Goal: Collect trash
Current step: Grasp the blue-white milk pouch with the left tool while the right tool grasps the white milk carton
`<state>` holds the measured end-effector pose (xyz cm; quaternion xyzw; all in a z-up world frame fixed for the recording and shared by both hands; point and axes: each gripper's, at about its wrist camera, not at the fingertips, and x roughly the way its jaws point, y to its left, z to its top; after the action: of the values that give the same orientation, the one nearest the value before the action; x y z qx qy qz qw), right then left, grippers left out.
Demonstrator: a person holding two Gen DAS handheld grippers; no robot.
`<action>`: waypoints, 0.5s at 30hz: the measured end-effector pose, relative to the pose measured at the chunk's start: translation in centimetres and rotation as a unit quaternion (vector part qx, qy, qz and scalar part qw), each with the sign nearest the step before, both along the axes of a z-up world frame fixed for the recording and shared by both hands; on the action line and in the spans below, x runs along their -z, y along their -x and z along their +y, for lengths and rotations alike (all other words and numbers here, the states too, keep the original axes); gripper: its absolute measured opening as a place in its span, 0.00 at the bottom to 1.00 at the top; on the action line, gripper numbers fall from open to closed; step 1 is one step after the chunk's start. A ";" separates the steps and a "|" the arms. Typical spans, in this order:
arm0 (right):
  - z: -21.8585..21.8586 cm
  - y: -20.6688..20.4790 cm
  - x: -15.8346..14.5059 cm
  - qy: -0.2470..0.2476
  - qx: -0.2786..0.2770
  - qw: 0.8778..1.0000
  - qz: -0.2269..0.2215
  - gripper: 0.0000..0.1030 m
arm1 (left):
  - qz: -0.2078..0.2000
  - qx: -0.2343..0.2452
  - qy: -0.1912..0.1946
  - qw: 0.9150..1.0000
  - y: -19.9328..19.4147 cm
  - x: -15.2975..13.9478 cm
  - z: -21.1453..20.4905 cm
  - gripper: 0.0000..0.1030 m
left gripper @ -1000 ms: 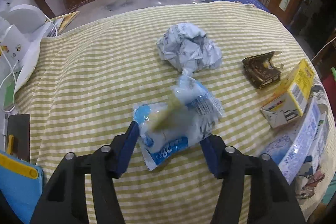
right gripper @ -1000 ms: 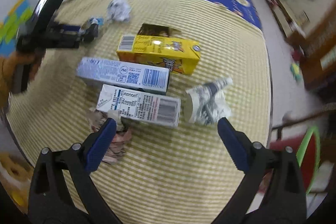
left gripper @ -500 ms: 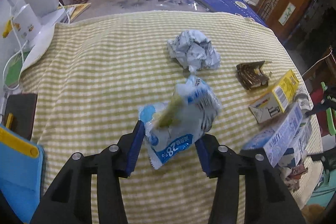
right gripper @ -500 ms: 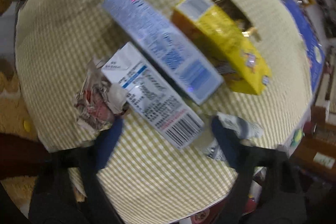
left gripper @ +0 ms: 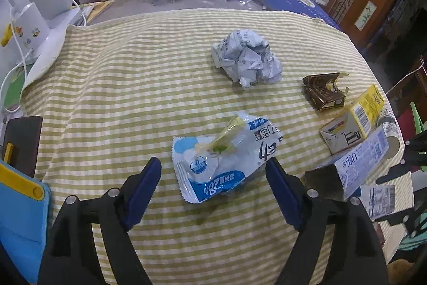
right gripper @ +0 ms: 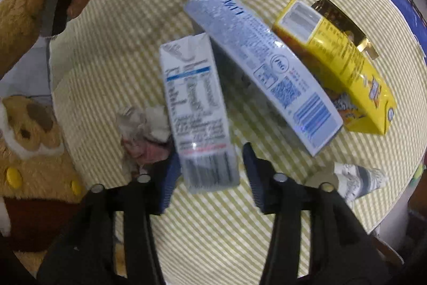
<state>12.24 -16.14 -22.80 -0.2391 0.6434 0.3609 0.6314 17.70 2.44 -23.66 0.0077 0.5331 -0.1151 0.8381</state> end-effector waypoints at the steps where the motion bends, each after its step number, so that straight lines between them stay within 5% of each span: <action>1: 0.1 -0.1 0.2 -0.005 0.010 1.000 0.003 0.58 | 0.001 0.001 -0.002 1.000 -0.1 0.1 -0.1 0.75; 4: 0.8 0.3 0.0 -0.030 0.026 0.999 0.011 0.56 | 0.006 0.008 -0.011 1.000 -0.4 0.4 -0.4 0.75; 8: 1.4 1.2 -1.0 -0.052 0.038 0.998 0.002 0.40 | 0.009 0.017 -0.021 1.000 -0.2 0.6 -0.7 0.72; 11: 0.6 1.1 -1.9 -0.079 0.068 0.994 -0.004 0.39 | 0.020 0.018 -0.029 0.999 -0.1 1.2 -0.9 0.49; 15: -1.3 1.3 -3.8 -0.159 0.146 0.976 -0.012 0.39 | 0.016 0.008 -0.025 1.000 0.2 1.0 -0.8 0.41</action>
<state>10.94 -17.44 -19.02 -0.0440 0.5984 0.3597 0.7146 17.51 1.60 -24.66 0.0310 0.5495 -0.1084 0.8279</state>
